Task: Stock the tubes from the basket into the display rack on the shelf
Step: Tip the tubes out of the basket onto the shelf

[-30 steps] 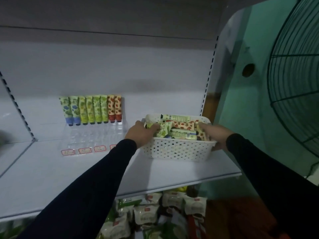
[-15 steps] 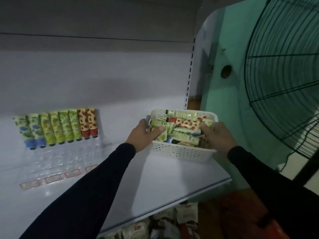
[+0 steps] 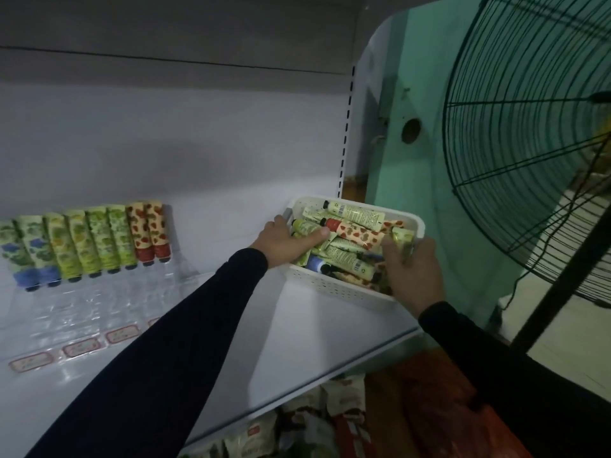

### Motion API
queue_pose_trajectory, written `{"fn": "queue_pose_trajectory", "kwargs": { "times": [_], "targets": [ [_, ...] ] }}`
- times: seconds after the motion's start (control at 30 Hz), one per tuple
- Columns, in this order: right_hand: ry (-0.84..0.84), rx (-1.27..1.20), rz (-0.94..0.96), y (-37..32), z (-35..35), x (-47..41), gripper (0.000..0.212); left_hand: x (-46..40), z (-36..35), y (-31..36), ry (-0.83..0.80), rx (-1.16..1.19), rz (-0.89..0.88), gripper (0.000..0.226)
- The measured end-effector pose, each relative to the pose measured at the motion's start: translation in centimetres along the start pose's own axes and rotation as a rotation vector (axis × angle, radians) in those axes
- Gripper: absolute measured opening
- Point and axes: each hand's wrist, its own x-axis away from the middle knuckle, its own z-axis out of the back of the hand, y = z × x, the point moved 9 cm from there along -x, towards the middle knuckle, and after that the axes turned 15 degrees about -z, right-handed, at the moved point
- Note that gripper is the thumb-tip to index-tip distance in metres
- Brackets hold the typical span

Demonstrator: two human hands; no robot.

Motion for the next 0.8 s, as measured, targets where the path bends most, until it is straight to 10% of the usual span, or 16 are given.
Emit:
{"fn": "queue_pose_trajectory", "kwargs": {
  "times": [0.37, 0.8],
  "targets": [
    [0.13, 0.021, 0.133, -0.6, 0.0, 3.0, 0.055, -1.1, -0.6, 0.8, -0.002, 0.037, -0.091, 0.11],
    [0.071, 0.23, 0.307, -0.5, -2.2, 6.2, 0.096, 0.9, -0.1, -1.1, -0.102, 0.011, 0.043, 0.145]
  ]
}}
